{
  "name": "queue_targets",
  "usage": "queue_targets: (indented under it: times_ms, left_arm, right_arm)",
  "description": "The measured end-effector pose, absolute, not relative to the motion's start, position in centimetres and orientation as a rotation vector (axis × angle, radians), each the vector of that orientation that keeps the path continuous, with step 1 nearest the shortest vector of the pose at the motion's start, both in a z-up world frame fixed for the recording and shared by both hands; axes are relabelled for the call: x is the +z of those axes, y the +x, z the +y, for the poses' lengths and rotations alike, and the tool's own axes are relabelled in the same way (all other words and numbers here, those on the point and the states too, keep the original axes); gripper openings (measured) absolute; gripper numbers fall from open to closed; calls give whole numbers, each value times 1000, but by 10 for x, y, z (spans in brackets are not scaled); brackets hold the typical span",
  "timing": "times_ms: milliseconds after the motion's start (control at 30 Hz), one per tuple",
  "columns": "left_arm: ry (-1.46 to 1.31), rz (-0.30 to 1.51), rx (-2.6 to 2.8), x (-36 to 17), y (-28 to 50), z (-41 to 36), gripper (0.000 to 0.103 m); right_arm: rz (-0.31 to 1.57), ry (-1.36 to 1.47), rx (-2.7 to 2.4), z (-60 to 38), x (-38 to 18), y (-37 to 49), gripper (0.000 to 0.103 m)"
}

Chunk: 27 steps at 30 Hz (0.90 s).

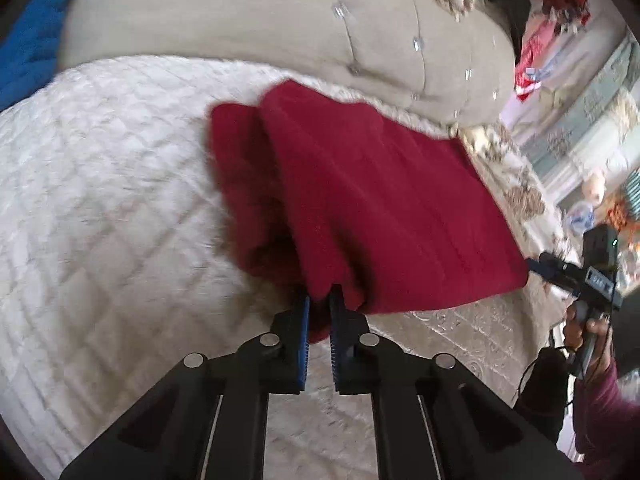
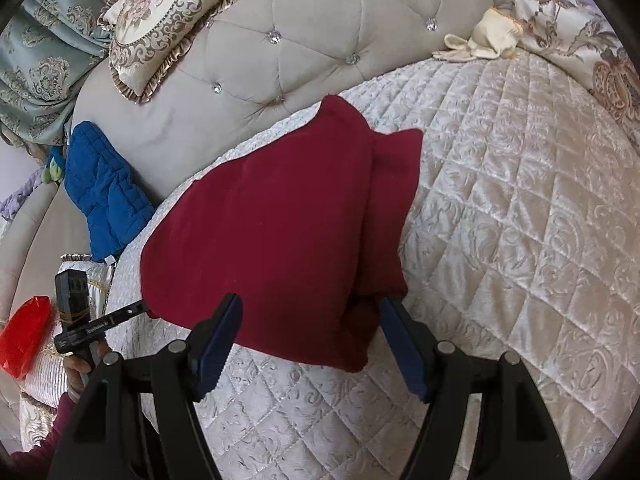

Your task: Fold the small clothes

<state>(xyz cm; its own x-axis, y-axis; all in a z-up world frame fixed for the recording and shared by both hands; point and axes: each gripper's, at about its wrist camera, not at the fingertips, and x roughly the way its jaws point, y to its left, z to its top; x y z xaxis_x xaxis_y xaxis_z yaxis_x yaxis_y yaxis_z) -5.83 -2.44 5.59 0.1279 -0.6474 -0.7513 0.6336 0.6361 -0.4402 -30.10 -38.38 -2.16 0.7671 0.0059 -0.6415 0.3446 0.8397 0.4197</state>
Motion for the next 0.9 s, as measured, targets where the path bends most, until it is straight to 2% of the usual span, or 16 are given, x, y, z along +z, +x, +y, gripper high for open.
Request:
queue_targets:
  times_ms: [133, 533, 600, 633, 667, 900]
  left_arm:
    - [-80, 1140, -906, 45, -53, 3, 0]
    - [-64, 1072, -901, 56, -73, -8, 0]
    - [-68, 1056, -913, 62, -77, -8, 0]
    - [-72, 1043, -927, 68, -81, -7, 0]
    - [-76, 1038, -940, 72, -84, -6, 0]
    - [-42, 982, -976, 80, -116, 6, 0]
  right_arm:
    - [677, 532, -204, -383, -21, -309, 75]
    - [708, 442, -238, -378, -36, -290, 74]
    - [724, 401, -195, -372, -40, -278, 47]
    - [746, 363, -197, -369, -41, -273, 14]
    - [758, 351, -196, -367, -41, -272, 8]
    - [721, 435, -92, -374, -21, -320, 6]
